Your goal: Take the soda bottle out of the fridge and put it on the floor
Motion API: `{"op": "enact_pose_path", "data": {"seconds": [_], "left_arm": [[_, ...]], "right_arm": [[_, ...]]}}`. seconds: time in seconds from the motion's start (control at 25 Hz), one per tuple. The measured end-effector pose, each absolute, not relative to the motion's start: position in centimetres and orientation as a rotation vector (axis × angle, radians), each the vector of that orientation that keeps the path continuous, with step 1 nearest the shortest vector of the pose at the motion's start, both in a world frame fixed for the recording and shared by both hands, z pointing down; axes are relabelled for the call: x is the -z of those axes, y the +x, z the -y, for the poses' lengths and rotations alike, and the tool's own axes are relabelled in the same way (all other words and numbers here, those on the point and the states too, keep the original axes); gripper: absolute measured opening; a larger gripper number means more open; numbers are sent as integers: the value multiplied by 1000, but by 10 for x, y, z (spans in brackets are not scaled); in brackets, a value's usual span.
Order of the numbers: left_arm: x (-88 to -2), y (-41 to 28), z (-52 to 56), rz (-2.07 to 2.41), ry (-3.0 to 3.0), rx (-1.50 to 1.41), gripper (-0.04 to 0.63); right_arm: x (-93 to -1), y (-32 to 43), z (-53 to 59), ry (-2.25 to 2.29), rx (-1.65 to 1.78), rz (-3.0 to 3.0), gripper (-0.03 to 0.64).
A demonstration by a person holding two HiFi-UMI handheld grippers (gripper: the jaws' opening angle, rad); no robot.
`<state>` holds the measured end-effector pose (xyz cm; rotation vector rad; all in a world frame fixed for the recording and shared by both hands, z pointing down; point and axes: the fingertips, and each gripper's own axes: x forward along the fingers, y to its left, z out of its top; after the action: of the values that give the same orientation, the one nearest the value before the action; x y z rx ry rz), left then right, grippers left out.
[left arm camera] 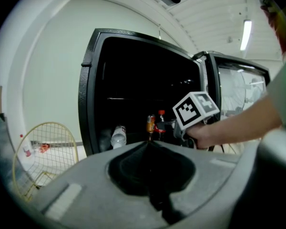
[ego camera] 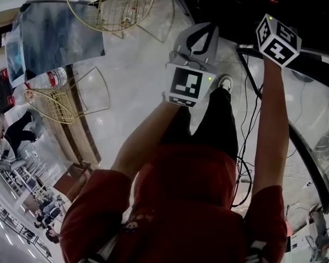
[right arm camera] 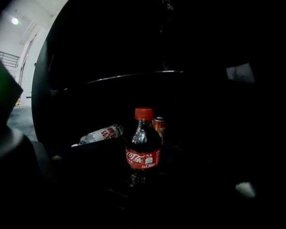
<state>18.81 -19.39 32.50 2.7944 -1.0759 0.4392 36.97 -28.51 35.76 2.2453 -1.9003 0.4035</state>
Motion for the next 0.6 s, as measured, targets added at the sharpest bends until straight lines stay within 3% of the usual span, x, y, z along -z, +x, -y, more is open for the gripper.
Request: {"op": "enact_pose_path", "data": {"seconds": [0.6], "left_arm": [[-328, 188, 190, 1129, 2768, -467, 0]], "right_arm": [[-376, 375, 308, 2154, -457, 1951, 302]]}}
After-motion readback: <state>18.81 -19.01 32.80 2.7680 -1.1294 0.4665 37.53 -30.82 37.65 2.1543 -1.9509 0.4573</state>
